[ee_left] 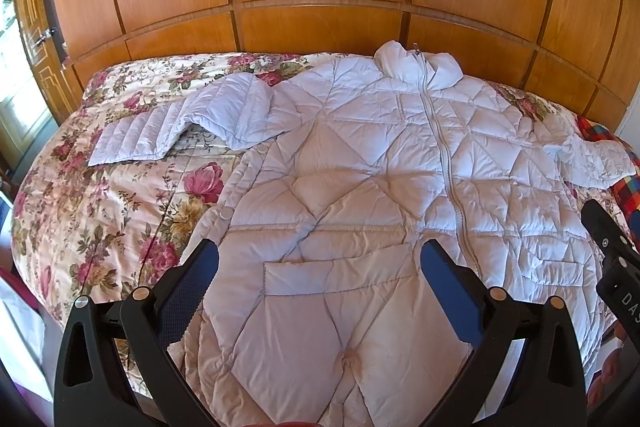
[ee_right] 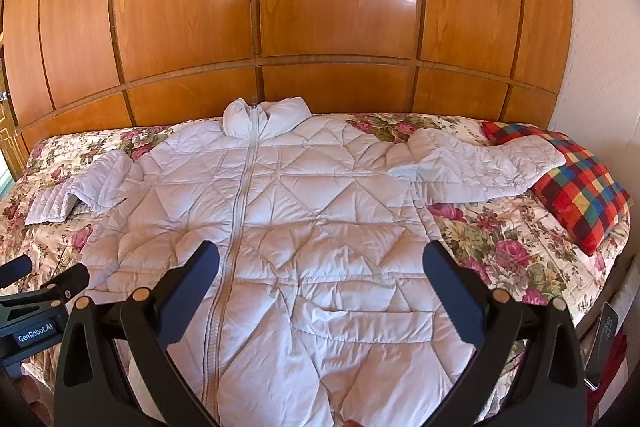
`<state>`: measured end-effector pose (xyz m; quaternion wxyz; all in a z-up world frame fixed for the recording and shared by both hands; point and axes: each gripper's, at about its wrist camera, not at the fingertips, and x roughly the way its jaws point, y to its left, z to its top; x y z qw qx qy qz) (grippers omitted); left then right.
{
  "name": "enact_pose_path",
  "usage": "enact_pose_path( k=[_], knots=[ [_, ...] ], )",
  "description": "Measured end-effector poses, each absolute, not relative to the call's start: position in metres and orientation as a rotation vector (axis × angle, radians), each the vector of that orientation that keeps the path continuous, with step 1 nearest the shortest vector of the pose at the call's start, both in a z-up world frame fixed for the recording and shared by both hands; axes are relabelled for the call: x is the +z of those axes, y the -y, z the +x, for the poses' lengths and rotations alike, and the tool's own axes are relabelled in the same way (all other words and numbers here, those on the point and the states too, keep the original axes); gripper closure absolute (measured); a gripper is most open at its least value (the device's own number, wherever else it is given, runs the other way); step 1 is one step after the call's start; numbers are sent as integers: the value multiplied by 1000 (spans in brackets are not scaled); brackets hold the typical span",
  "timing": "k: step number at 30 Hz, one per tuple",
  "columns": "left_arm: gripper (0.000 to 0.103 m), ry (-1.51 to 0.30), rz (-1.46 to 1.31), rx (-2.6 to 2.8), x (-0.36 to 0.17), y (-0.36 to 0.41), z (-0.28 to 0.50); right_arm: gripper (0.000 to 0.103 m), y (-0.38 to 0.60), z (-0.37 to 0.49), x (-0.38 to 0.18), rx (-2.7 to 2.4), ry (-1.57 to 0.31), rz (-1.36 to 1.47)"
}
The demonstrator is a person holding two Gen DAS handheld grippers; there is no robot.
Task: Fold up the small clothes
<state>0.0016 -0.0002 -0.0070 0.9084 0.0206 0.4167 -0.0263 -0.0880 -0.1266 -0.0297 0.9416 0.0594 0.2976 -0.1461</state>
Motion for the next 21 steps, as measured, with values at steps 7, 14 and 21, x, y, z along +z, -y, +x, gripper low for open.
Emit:
enact_pose_path(
  k=[7, 14, 21],
  knots=[
    [3, -927, -97, -254, -24, -10, 14, 2, 140, -79, -34, -143, -568, 216],
    [3, -982, -179, -331, -62, -14, 30, 2, 187, -58, -77, -80, -719, 382],
    [3, -953, -193, -260, -80, -33, 58, 39, 303, -54, -101, -207, -734, 558]
  ],
)
